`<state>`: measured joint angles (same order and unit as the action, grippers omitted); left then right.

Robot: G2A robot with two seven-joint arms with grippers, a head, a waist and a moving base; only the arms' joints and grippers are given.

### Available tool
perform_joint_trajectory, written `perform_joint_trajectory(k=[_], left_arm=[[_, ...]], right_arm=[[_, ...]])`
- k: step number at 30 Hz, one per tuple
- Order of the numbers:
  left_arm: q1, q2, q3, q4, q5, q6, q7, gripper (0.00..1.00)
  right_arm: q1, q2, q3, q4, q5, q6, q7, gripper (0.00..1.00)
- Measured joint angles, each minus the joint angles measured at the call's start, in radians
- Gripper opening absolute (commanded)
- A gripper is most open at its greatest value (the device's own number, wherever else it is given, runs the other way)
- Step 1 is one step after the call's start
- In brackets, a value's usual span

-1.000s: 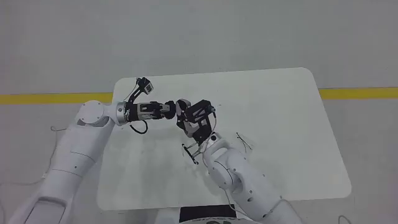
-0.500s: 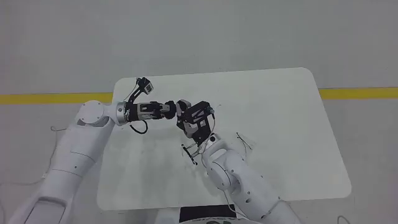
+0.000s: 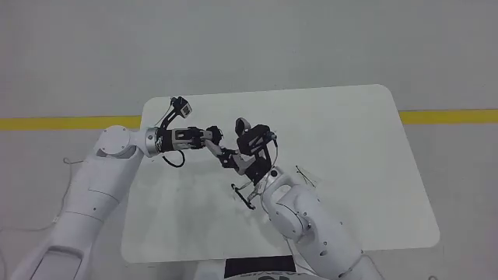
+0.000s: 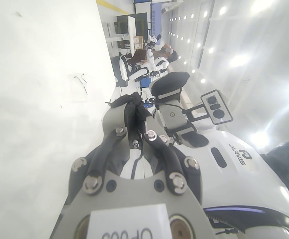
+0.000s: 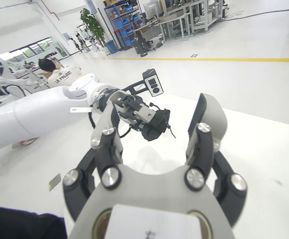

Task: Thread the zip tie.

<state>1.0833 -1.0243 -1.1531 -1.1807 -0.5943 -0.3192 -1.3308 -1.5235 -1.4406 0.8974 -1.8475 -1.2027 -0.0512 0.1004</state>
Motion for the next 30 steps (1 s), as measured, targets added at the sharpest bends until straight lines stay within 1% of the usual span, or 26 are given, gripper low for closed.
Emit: perform_joint_trajectory(k=[8,10,12,13,15,16,18,19,21,25,27,28,30], left_arm=[[0.0,0.0,0.0,0.0,0.0,0.0,0.0,0.0],[0.0,0.0,0.0,0.0,0.0,0.0,0.001,0.0],[0.006,0.0,-0.002,-0.003,-0.011,0.009,0.018,0.0],[0.009,0.001,-0.008,-0.003,-0.026,0.016,0.024,0.0],[0.014,0.004,-0.021,0.005,-0.071,0.028,-0.003,0.0],[0.015,0.006,-0.03,0.015,-0.111,0.036,-0.034,0.0],[0.013,0.008,-0.034,0.029,-0.156,0.047,-0.064,0.0],[0.013,0.011,-0.03,0.03,-0.18,0.052,-0.064,0.0],[0.015,0.017,-0.017,0.029,-0.212,0.055,-0.06,0.0],[0.018,0.037,0.027,0.02,-0.302,0.07,-0.059,0.0],[0.012,0.048,0.048,0.026,-0.325,0.071,-0.059,0.0],[0.009,0.051,0.053,0.029,-0.315,0.068,-0.059,0.0],[0.009,0.051,0.053,0.03,-0.302,0.067,-0.059,0.0]], right_arm=[[0.0,0.0,0.0,0.0,0.0,0.002,0.0,1.0],[-0.008,-0.001,0.004,0.007,0.02,0.008,0.0,1.0],[-0.024,-0.003,0.016,0.012,0.099,0.012,-0.001,1.0],[-0.032,-0.004,0.028,0.016,0.171,0.008,0.006,1.0],[-0.039,-0.005,0.047,0.024,0.287,-0.008,0.029,1.0],[-0.04,-0.005,0.059,0.028,0.353,-0.019,0.047,1.0],[-0.045,-0.005,0.075,0.034,0.449,-0.025,0.071,1.0],[-0.046,-0.005,0.085,0.036,0.511,-0.025,0.088,1.0],[-0.046,-0.006,0.097,0.039,0.596,-0.021,0.114,1.0],[-0.042,-0.008,0.11,0.048,0.776,-0.023,0.157,1.0],[-0.041,-0.008,0.111,0.049,0.796,-0.024,0.159,1.0],[-0.041,-0.008,0.111,0.049,0.783,-0.024,0.159,1.0],[-0.041,-0.008,0.111,0.049,0.774,-0.024,0.158,1.0]])
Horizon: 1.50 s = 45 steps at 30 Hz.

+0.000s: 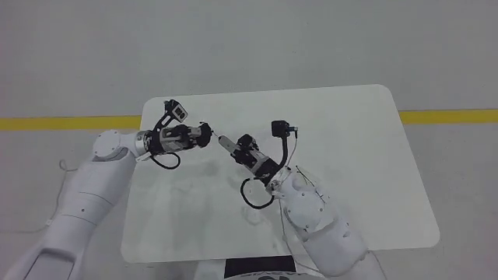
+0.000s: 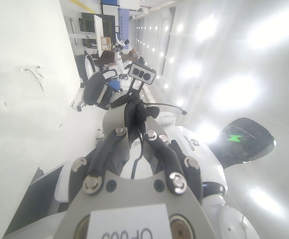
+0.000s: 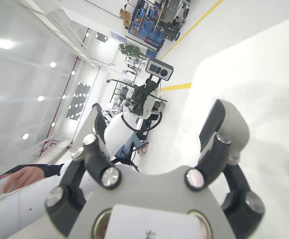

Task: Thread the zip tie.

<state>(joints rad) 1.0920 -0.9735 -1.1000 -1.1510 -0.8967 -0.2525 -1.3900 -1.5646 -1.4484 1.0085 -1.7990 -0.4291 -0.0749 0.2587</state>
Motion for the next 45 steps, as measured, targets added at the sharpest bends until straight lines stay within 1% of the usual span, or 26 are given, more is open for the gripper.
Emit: perform_joint_trajectory(k=[3,5,6,7,9,10,12,17,19,20,22,27,29,30,31,34,36,40,42,43,45], left_arm=[[0.0,0.0,-0.001,0.0,0.001,0.0,0.0,0.0],[0.007,-0.003,-0.001,-0.001,-0.016,0.012,0.017,0.0],[0.01,-0.003,-0.003,0.003,-0.03,0.02,0.032,0.0],[0.012,-0.004,-0.007,0.01,-0.048,0.029,0.038,0.0],[0.015,-0.005,-0.015,0.023,-0.093,0.046,0.013,0.0],[0.015,-0.005,-0.015,0.024,-0.119,0.055,0.0,0.0],[0.02,-0.003,-0.011,0.015,-0.153,0.065,-0.002,0.0],[0.033,0.016,0.021,-0.035,-0.242,0.083,0.0,0.0],[0.034,0.026,0.038,-0.042,-0.276,0.087,0.0,0.0],[0.033,0.03,0.045,-0.04,-0.285,0.087,0.0,0.0],[0.031,0.034,0.051,-0.031,-0.286,0.085,0.0,0.0],[0.03,0.034,0.051,-0.031,-0.284,0.085,0.0,0.0],[0.033,0.033,0.053,-0.035,-0.273,0.083,0.01,0.0],[0.036,0.033,0.055,-0.035,-0.262,0.083,0.021,0.0],[0.039,0.032,0.055,-0.033,-0.258,0.084,0.024,0.0],[0.044,0.032,0.056,-0.04,-0.265,0.096,-0.002,0.0],[0.047,0.035,0.058,-0.061,-0.257,0.1,-0.001,0.0],[0.065,0.052,0.06,-0.113,-0.261,0.1,0.0,0.0],[0.071,0.06,0.061,-0.125,-0.267,0.096,0.0,0.0],[0.074,0.064,0.063,-0.129,-0.275,0.091,0.0,0.0],[0.076,0.07,0.066,-0.13,-0.281,0.078,0.0,0.0]], right_arm=[[-0.001,0.0,0.0,0.001,0.003,0.001,-0.001,1.0],[-0.008,-0.003,0.0,0.017,0.053,0.006,-0.003,1.0],[-0.011,-0.004,0.0,0.026,0.094,0.006,0.001,1.0],[-0.014,-0.005,0.003,0.036,0.158,0.004,0.01,1.0],[-0.02,-0.006,0.009,0.05,0.256,-0.002,0.031,1.0],[-0.023,-0.007,0.014,0.059,0.323,-0.006,0.045,1.0],[-0.025,-0.007,0.02,0.073,0.404,-0.009,0.066,1.0],[-0.016,-0.011,0.026,0.115,0.606,-0.018,0.11,1.0],[-0.009,-0.014,0.022,0.131,0.681,-0.019,0.123,1.0],[-0.007,-0.014,0.022,0.133,0.704,-0.02,0.125,1.0],[-0.007,-0.015,0.022,0.134,0.707,-0.02,0.126,1.0],[-0.007,-0.014,0.022,0.133,0.701,-0.02,0.125,1.0],[-0.012,-0.017,0.021,0.136,0.716,-0.016,0.116,1.0],[-0.014,-0.019,0.021,0.14,0.744,-0.011,0.108,1.0],[-0.014,-0.022,0.021,0.147,0.803,-0.006,0.102,1.0],[-0.004,-0.028,0.023,0.17,0.973,0.009,0.12,1.0],[0.004,-0.031,0.026,0.186,1.05,0.019,0.136,1.0],[0.021,-0.035,0.03,0.216,1.191,0.051,0.166,1.0],[0.031,-0.036,0.03,0.23,1.237,0.071,0.176,1.0],[0.04,-0.036,0.033,0.233,1.243,0.07,0.184,1.0],[0.047,-0.035,0.035,0.234,1.223,0.048,0.189,1.0]])
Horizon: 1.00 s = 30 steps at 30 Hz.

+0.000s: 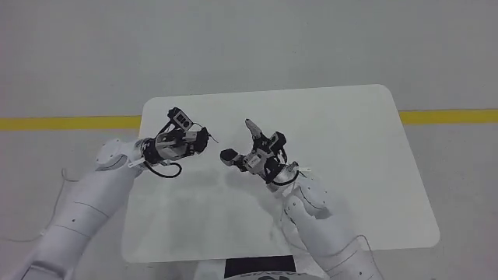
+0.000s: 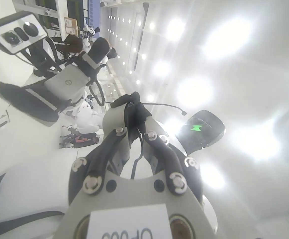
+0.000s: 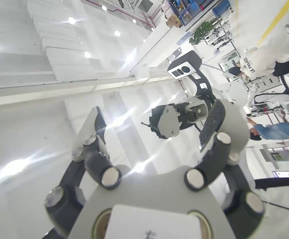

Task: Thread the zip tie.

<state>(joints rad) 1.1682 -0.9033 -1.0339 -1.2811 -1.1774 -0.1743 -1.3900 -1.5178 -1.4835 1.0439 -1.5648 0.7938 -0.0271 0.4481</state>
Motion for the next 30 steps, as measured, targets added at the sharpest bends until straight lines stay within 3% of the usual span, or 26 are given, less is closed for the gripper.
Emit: perform_joint_trajectory(k=[8,13,20,30], left_arm=[[0.0,0.001,0.001,0.001,0.0,-0.004,0.0,0.0],[0.009,0.001,-0.008,-0.004,0.009,0.012,0.038,0.0],[0.023,0.005,-0.049,-0.002,-0.019,0.061,0.005,0.0],[0.029,0.008,-0.061,-0.003,0.02,0.074,0.0,0.0]], right_arm=[[-0.002,0.0,0.0,-0.001,-0.003,-0.006,-0.001,1.0],[-0.011,-0.006,-0.002,0.0,0.12,-0.021,0.013,1.0],[-0.006,-0.005,0.001,0.005,0.206,0.015,0.085,1.0],[-0.004,0.0,-0.003,0.002,0.223,0.052,0.144,1.0]])
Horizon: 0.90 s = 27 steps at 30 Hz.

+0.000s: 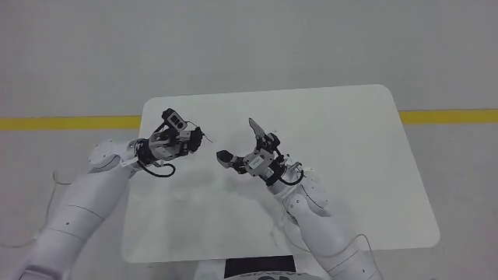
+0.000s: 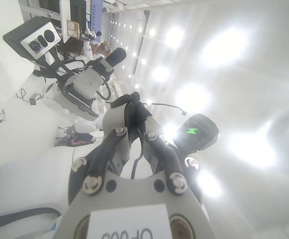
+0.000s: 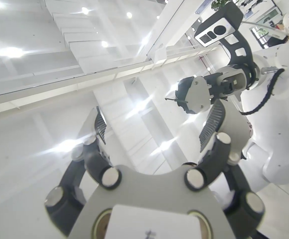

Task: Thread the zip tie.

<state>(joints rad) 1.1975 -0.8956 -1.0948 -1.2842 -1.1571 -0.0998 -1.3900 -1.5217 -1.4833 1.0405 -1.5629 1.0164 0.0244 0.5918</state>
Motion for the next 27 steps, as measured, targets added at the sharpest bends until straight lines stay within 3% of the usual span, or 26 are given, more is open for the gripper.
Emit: perform_joint_trajectory(k=[10,27], left_arm=[[0.014,-0.004,-0.003,-0.017,-0.027,0.019,0.016,0.0],[0.027,-0.01,-0.014,0.005,-0.064,0.031,0.0,0.0]], right_arm=[[-0.005,-0.001,-0.009,-0.007,0.023,-0.01,0.001,1.0],[0.022,-0.003,-0.047,0.024,0.039,-0.025,0.08,1.0]])
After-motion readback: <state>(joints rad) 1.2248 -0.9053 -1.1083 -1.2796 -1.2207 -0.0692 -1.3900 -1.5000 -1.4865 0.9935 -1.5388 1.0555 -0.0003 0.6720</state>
